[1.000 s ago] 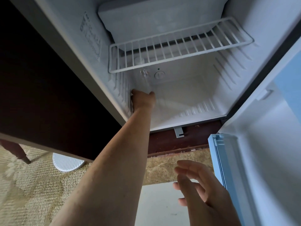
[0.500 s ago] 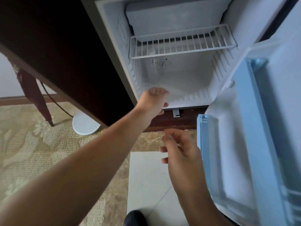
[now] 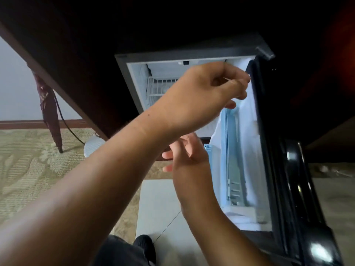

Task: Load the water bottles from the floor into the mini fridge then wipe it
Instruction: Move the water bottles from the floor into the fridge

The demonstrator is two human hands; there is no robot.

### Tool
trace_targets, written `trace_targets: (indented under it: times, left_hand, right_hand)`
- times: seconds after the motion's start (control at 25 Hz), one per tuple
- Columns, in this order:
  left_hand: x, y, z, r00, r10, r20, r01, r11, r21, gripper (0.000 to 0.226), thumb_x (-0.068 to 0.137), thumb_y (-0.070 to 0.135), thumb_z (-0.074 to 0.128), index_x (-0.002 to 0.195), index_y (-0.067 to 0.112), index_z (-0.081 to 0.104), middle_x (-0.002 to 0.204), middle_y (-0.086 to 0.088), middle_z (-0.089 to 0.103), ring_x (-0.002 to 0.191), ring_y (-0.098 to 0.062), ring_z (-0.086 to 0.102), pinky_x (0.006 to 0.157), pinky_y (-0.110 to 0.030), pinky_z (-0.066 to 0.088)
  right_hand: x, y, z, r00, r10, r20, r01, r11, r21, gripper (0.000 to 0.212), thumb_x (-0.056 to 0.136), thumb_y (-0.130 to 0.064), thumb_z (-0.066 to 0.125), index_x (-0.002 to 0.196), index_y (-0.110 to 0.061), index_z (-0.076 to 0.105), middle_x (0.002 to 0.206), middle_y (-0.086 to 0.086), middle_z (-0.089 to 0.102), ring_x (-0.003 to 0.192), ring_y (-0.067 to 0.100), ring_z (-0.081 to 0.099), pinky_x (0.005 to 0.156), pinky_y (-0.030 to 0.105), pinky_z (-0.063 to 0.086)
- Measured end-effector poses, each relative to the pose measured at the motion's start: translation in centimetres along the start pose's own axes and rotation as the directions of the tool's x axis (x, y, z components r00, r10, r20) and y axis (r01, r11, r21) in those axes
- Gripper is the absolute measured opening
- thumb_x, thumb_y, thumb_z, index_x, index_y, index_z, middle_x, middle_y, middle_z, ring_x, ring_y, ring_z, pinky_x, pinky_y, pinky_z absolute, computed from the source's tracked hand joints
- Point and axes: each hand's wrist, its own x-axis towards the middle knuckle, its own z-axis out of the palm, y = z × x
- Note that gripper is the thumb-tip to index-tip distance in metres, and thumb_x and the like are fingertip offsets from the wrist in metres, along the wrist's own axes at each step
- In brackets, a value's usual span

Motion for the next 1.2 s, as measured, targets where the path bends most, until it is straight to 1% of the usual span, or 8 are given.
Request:
trace_targets:
  times: [0.12,0.36,0.48,0.56,0.76,0.92,1.0,1.2]
  left_hand:
    - [-0.3,4.6,0.6,0.992,0.122,0.013,-0.122,0.992,0.018,0.013,0.102,0.017,0.058,0.109,0.015,0.069,0.095,0.001,0.076,0.073,0.004,0.068,0.062,-0.009,0.050]
    - [-0.4,12.8,4.4,0.944,0.302,0.133,-0.313,0.947,0.069,0.015,0.104,0.029,0.056,0.111,0.023,0.068,0.094,0.009,0.075,0.079,-0.001,0.071,0.068,-0.022,0.057]
    - [0.4,15.7,7.8,0.916,0.351,0.192,-0.360,0.933,0.011,0.014,0.103,0.030,0.056,0.107,0.024,0.068,0.091,0.008,0.076,0.077,-0.003,0.070,0.066,-0.023,0.053]
    - [1.4,16.6,10.8,0.899,0.368,0.235,-0.377,0.926,-0.010,0.015,0.103,0.029,0.056,0.109,0.022,0.068,0.092,0.007,0.076,0.078,-0.005,0.070,0.067,-0.023,0.053]
    - [5.3,16.0,21.3,0.899,0.171,0.404,-0.242,0.961,0.133,0.022,0.103,0.033,0.056,0.113,0.021,0.071,0.097,0.006,0.077,0.079,-0.006,0.070,0.064,-0.017,0.053]
    - [8.3,14.3,29.7,0.835,-0.003,0.551,-0.242,0.896,0.372,0.029,0.101,0.038,0.054,0.114,0.019,0.072,0.103,0.006,0.078,0.096,-0.013,0.074,0.086,-0.030,0.061]
    - [10.1,13.9,33.4,0.805,-0.089,0.587,-0.228,0.866,0.445,0.025,0.101,0.038,0.054,0.114,0.025,0.069,0.101,0.013,0.077,0.095,-0.006,0.072,0.087,-0.030,0.060]
    - [15.4,8.6,40.3,0.826,-0.256,0.502,-0.096,0.815,0.572,0.025,0.101,0.034,0.051,0.115,0.023,0.068,0.105,0.011,0.076,0.105,-0.010,0.070,0.090,-0.032,0.055]
  right_hand:
    - [-2.0,-4.7,-1.4,0.996,-0.083,0.024,0.081,0.994,0.074,0.018,0.102,-0.036,0.049,0.091,-0.044,0.061,0.094,-0.009,0.073,0.089,0.012,0.070,0.063,0.007,0.050]
    - [-5.3,-11.4,-6.6,0.969,-0.248,-0.015,0.247,0.956,0.161,0.013,0.096,-0.025,0.062,0.105,-0.028,0.071,0.094,-0.016,0.071,0.076,0.001,0.068,0.071,0.035,0.059]
    - [-5.9,-14.2,-11.6,0.930,-0.365,-0.035,0.366,0.930,0.042,0.011,0.093,-0.027,0.065,0.102,-0.026,0.072,0.093,-0.010,0.073,0.077,0.011,0.071,0.075,0.053,0.061]
    - [-5.4,-14.6,-15.8,0.902,-0.432,-0.018,0.429,0.899,-0.091,0.007,0.093,-0.028,0.065,0.094,-0.026,0.072,0.088,-0.008,0.074,0.079,0.015,0.071,0.073,0.050,0.060]
    - [-3.5,-11.6,-27.3,0.914,-0.360,-0.185,0.319,0.923,-0.216,0.018,0.099,-0.018,0.063,0.087,-0.029,0.070,0.081,-0.006,0.070,0.069,0.003,0.065,0.055,0.023,0.050]
    - [-2.6,-7.2,-34.9,0.916,-0.169,-0.363,0.116,0.980,-0.162,0.014,0.099,-0.025,0.062,0.094,-0.028,0.074,0.086,-0.009,0.072,0.074,0.008,0.065,0.056,0.024,0.051]
    - [-1.8,-5.3,-37.8,0.891,-0.105,-0.442,0.060,0.992,-0.114,0.012,0.098,-0.028,0.063,0.094,-0.029,0.074,0.090,-0.008,0.074,0.077,0.010,0.068,0.059,0.027,0.052]
    - [-0.1,0.3,-44.3,0.824,0.001,-0.567,-0.029,0.999,-0.042,0.012,0.097,-0.029,0.060,0.099,-0.028,0.072,0.095,-0.008,0.073,0.076,0.008,0.068,0.057,0.024,0.055]
